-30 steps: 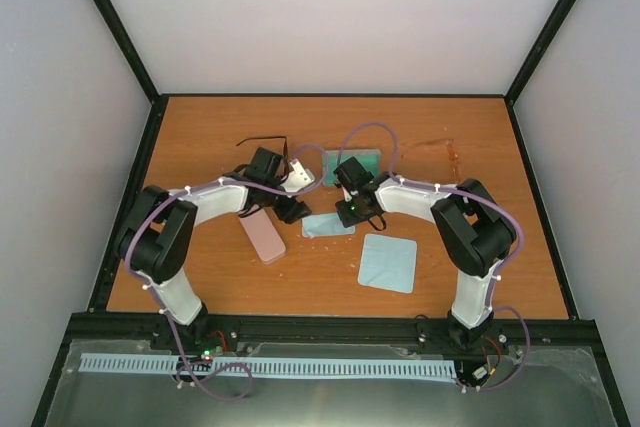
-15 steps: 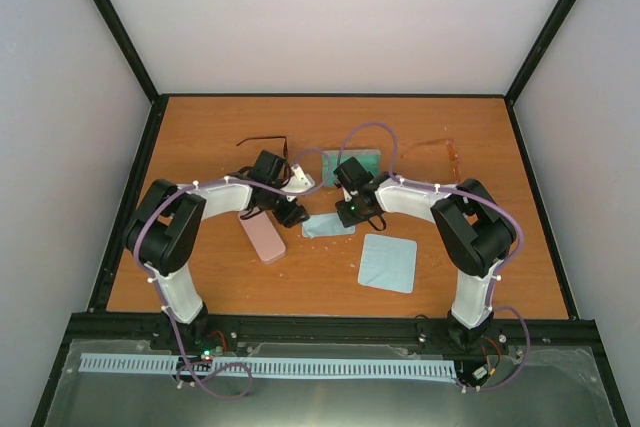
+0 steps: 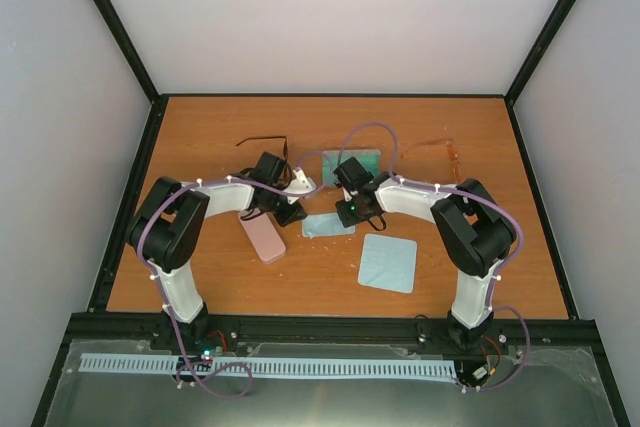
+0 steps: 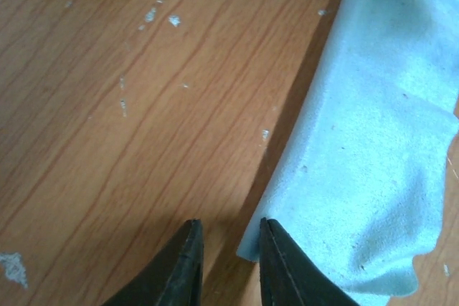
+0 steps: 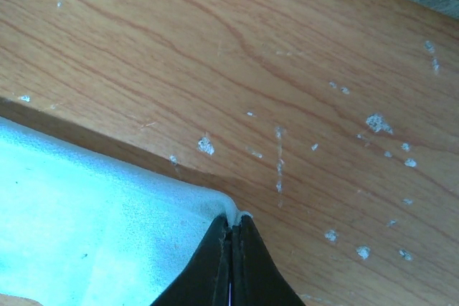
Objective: Organize the sunglasses
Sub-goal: Pick up the glasses cleaning cloth from the center of the board, then place the glasses cleaning cloth in the sunglasses case, then pick up the sunglasses from the center of the board.
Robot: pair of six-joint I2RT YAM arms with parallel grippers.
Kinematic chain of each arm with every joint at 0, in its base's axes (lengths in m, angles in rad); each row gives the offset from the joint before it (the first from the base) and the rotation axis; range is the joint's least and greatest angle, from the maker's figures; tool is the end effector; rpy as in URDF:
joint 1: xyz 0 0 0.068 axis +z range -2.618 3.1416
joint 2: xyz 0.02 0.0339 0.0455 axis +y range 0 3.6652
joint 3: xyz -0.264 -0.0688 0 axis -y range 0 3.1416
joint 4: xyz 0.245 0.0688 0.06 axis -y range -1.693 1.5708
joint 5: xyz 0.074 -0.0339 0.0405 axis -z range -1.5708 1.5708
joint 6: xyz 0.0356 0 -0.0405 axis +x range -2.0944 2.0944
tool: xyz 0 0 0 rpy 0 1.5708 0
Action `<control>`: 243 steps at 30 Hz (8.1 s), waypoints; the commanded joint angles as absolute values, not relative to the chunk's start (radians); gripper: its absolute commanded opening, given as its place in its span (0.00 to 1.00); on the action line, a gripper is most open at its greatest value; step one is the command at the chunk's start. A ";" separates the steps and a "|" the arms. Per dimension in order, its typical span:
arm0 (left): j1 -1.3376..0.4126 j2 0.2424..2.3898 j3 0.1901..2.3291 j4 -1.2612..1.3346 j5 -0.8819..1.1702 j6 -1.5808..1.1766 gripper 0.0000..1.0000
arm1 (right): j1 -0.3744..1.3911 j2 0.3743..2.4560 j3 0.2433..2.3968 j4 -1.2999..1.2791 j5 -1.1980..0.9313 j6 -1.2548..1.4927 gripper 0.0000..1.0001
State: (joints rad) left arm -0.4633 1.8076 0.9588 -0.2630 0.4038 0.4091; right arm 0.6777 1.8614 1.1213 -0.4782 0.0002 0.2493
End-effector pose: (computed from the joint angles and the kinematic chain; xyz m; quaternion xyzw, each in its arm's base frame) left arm 0.2945 -0.1627 0.1302 0.4444 0.8454 -0.2012 0.2175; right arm 0.2764 0.2225 0.1427 -0.2093 0.9620 0.0783 0.1569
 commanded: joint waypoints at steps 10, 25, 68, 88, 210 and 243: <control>-0.523 1.804 0.974 -0.333 0.461 0.394 0.00 | 0.692 1.882 1.110 -0.511 -0.001 0.269 0.03; -0.523 1.792 1.084 -0.314 0.432 0.391 0.00 | 0.692 1.831 1.124 -0.513 0.162 0.288 0.03; -0.493 2.058 1.446 -0.269 0.420 0.427 0.01 | 0.586 1.872 1.286 -0.413 0.406 0.211 0.03; -0.472 2.131 1.525 -0.263 0.415 0.478 0.00 | 0.542 1.984 1.385 -0.429 0.364 0.175 0.03; -0.443 1.767 1.130 -0.100 0.312 0.332 0.74 | -0.067 2.006 1.653 -0.799 0.210 -0.026 0.60; -0.405 1.851 1.221 -0.134 0.329 0.367 0.74 | -0.082 2.213 1.745 -0.818 0.111 -0.038 0.07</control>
